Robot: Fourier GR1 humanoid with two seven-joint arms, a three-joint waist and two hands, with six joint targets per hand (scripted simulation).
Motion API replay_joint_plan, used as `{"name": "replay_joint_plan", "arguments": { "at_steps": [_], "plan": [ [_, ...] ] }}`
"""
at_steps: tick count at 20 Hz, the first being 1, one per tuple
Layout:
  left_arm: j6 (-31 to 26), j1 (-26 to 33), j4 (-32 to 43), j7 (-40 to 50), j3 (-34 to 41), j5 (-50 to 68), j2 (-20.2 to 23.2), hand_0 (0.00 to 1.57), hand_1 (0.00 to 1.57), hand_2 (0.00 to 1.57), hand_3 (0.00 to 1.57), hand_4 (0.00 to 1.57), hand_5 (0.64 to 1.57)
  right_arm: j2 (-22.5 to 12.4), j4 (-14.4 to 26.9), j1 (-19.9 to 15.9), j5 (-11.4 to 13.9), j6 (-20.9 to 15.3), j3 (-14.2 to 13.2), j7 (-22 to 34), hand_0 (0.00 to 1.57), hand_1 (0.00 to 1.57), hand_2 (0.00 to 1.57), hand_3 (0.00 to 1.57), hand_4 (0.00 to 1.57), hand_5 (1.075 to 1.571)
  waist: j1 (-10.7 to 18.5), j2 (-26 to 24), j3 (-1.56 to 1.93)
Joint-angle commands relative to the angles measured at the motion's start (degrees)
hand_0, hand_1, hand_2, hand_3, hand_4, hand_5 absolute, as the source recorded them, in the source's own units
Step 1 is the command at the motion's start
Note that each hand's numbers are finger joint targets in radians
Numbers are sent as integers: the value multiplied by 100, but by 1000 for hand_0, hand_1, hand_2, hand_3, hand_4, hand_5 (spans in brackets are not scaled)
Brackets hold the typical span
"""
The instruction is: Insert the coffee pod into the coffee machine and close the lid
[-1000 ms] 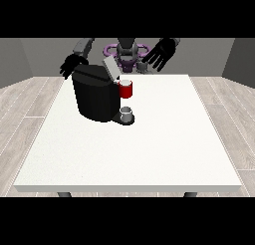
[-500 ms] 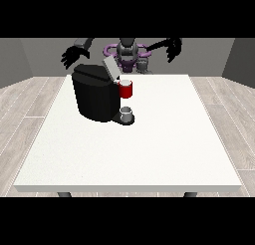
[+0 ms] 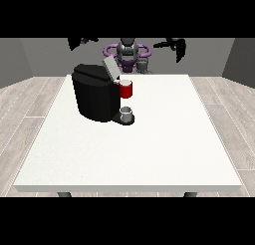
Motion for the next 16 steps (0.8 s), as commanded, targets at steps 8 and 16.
{"name": "replay_joint_plan", "arguments": {
  "at_steps": [8, 16],
  "plan": [
    [-378, 746, -1029, 353, -143, 660, -297, 0, 0, 0, 0, 0, 1571, -268, -276, -642, 71, 350, 186, 564, 0, 0, 0, 0, 0, 1571, 606, 61, 3],
    [-157, 1228, -2150, 752, -612, 1034, -492, 0, 0, 0, 0, 0, 1571, -165, 48, -1212, 197, 523, 262, 376, 0, 0, 0, 0, 123, 1571, 676, 605, 4]
  ]
}}
